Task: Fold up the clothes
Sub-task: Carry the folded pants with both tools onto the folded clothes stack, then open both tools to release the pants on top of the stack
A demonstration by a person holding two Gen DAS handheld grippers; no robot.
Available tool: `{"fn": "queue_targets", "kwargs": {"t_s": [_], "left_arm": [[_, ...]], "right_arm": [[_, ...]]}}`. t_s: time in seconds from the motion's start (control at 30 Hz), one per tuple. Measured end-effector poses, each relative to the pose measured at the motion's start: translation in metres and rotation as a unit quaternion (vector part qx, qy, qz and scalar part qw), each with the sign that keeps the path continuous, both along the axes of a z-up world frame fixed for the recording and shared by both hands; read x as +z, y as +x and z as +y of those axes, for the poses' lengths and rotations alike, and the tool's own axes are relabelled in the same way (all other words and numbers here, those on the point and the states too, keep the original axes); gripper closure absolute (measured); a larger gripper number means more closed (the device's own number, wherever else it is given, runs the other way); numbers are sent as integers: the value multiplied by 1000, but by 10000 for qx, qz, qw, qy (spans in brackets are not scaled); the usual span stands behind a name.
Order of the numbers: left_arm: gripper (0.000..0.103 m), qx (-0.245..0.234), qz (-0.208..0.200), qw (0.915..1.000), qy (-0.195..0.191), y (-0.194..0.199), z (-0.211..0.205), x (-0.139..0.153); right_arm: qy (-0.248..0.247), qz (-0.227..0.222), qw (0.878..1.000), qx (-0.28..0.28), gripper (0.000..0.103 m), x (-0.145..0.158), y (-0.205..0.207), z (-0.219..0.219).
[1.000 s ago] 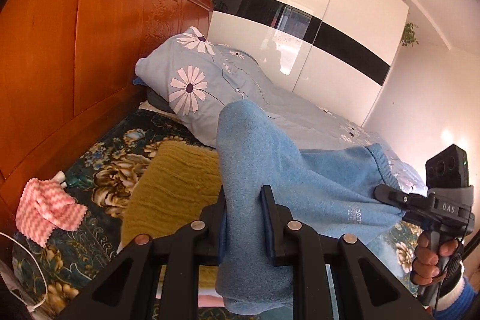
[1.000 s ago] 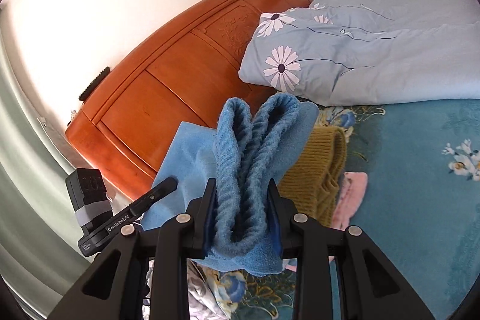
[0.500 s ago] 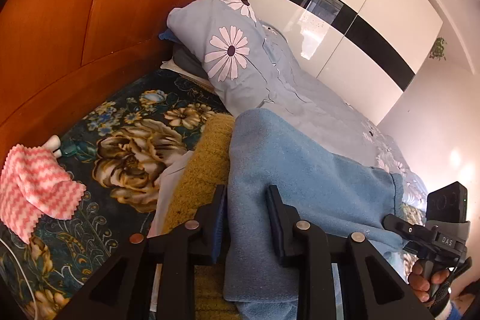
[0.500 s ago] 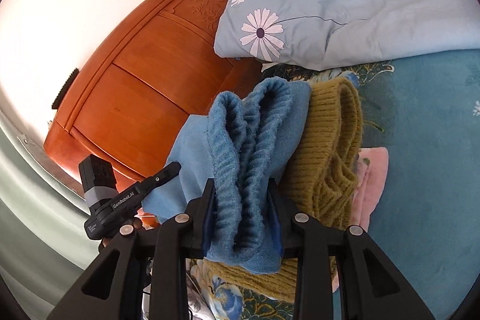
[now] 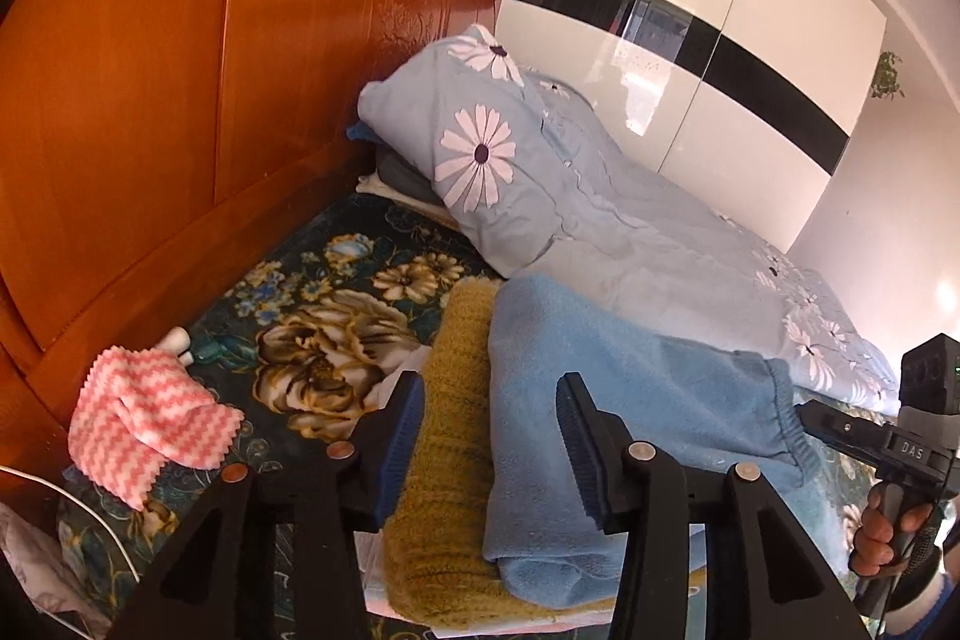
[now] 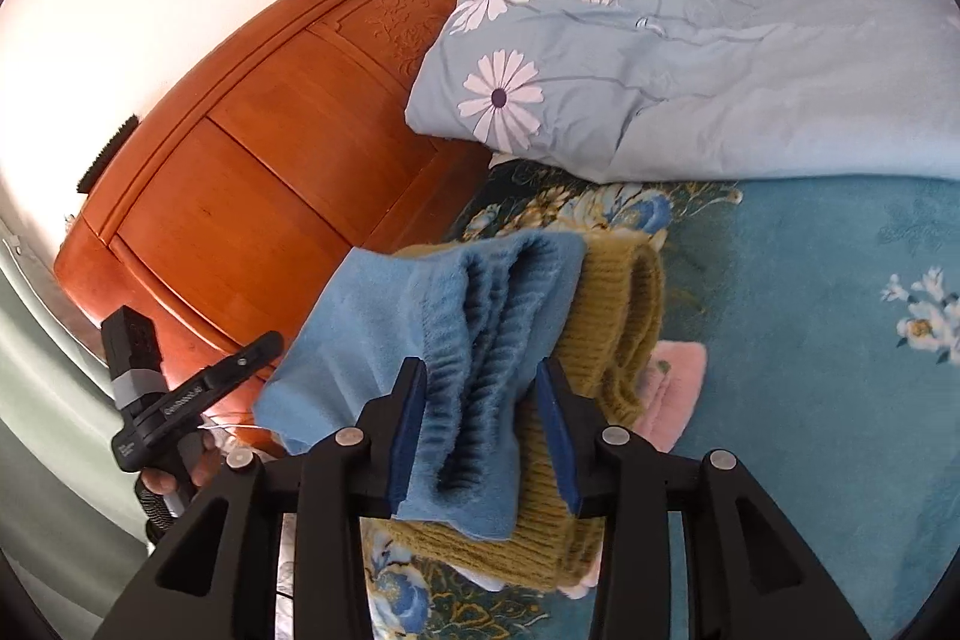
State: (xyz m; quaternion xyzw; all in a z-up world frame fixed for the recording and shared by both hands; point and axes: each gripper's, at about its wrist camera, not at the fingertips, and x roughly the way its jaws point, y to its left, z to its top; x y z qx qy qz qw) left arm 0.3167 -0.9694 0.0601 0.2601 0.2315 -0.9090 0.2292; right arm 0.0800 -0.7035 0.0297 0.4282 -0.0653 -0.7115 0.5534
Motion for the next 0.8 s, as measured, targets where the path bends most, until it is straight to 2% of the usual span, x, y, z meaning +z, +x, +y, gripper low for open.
{"fn": "queue_targets", "kwargs": {"t_s": [0.07, 0.17, 0.27, 0.4, 0.53, 0.7, 0.8], "left_arm": [[47, -177, 74, 9997, -124, -5, 10, 11], [46, -468, -93, 9983, -321, -28, 27, 16], [46, -532, -339, 9968, -501, -48, 39, 10], [46, -590, -633, 9952, -453, -55, 41, -16], [46, -547, -802, 9944, -419, -53, 37, -39], [46, -588, -556, 9962, -317, -46, 40, -34], [46, -419, -549, 9963, -502, -41, 49, -22]], "right_arm": [[32, 453, 9990, 25, 64, 16, 2, -1], [286, 1100, 9930, 334, 64, 39, 18, -18], [417, 1465, 9849, 826, 64, 48, 44, -40], [825, 2100, 9676, 1131, 64, 39, 67, -64], [889, 2127, 9678, 1012, 64, 30, 63, -64], [787, 1975, 9722, 978, 64, 31, 60, -56], [726, 1884, 9747, 957, 64, 32, 59, -52]]}}
